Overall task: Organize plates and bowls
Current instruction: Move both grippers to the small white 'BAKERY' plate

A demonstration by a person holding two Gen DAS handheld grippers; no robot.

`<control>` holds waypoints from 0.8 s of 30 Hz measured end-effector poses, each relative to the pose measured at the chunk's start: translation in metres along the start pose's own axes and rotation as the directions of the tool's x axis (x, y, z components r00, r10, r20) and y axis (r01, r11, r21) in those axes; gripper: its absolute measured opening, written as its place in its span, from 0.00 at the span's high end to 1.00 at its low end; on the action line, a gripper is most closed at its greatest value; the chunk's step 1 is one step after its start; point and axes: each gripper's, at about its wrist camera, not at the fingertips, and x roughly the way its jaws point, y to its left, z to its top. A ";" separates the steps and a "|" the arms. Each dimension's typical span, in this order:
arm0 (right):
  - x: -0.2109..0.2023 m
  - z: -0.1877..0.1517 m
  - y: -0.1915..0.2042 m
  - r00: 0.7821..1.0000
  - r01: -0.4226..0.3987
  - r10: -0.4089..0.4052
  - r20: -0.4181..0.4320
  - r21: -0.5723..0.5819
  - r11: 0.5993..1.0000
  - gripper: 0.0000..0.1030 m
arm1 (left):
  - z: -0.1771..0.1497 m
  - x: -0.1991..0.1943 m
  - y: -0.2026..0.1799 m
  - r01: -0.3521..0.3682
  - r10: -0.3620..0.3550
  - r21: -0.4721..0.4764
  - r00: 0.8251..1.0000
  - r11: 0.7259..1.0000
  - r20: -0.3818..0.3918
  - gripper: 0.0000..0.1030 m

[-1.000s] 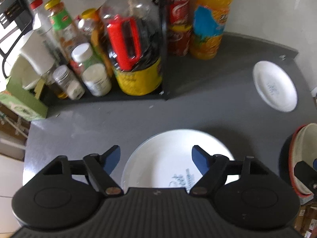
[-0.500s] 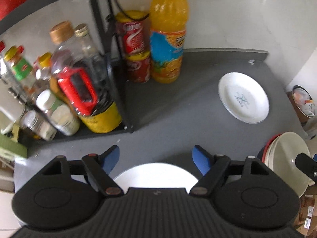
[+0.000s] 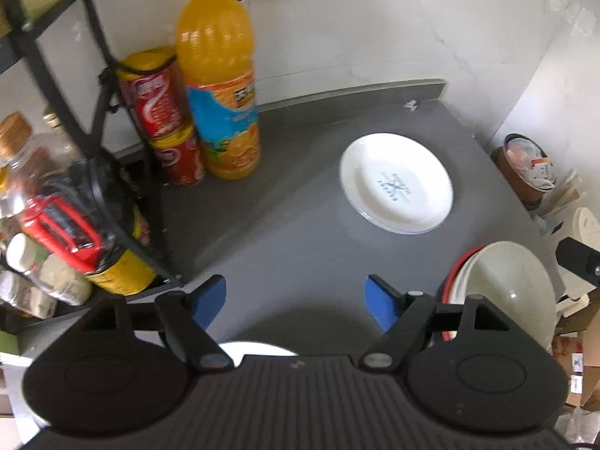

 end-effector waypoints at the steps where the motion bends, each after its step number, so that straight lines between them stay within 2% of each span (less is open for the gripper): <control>1: 0.002 0.003 -0.003 1.000 -0.002 0.002 -0.004 0.001 1.000 0.00 | 0.003 0.002 -0.002 0.004 -0.004 -0.006 1.000 1.000 -0.001 0.23; 6: 0.020 0.020 -0.025 0.998 -0.031 0.032 -0.052 0.016 0.999 0.00 | 0.016 0.008 -0.018 -0.005 0.006 -0.034 1.000 0.999 0.020 0.23; 9: 0.033 0.031 -0.035 0.996 -0.036 0.036 -0.078 0.004 0.999 0.00 | 0.024 0.014 -0.025 0.013 -0.013 -0.079 1.000 0.997 0.004 0.23; 14: 0.056 0.048 -0.049 0.991 -0.066 0.064 -0.116 -0.013 0.998 0.00 | 0.034 0.030 -0.037 -0.010 0.008 -0.127 1.000 0.992 -0.015 0.23; 24: 0.115 0.067 -0.063 0.972 -0.089 0.074 -0.223 -0.058 0.994 0.14 | 0.056 0.068 -0.057 -0.041 0.033 -0.210 0.999 0.977 -0.039 0.23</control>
